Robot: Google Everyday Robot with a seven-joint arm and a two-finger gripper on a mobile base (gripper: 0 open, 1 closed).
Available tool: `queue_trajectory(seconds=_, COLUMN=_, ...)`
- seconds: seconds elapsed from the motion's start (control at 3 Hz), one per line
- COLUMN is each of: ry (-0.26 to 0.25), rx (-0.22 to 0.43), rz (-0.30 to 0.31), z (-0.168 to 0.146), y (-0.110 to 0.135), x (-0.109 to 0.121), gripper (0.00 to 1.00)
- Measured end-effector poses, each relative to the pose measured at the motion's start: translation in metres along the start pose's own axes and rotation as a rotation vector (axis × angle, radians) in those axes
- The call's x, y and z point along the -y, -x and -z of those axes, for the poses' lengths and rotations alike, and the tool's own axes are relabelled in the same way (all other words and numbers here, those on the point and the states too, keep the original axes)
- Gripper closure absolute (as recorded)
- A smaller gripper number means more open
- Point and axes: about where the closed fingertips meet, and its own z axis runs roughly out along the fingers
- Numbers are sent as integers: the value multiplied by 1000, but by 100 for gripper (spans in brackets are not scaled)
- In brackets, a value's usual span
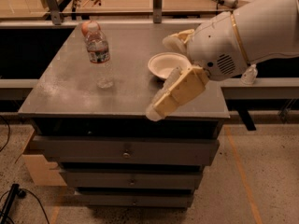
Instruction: Knock water bottle over
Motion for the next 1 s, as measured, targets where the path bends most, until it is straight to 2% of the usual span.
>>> queue_trajectory(seconds=0.33, ry=-44, rx=8, rz=-25, z=-5, y=0, x=5, gripper=0)
queue_trajectory(seconds=0.67, ry=-88, rx=34, rz=-76, z=-39, y=-20, x=30, gripper=0)
queue_trajectory(seconds=1.0, ry=-188, rx=74, rz=-91, z=-71, y=-24, x=84, gripper=0)
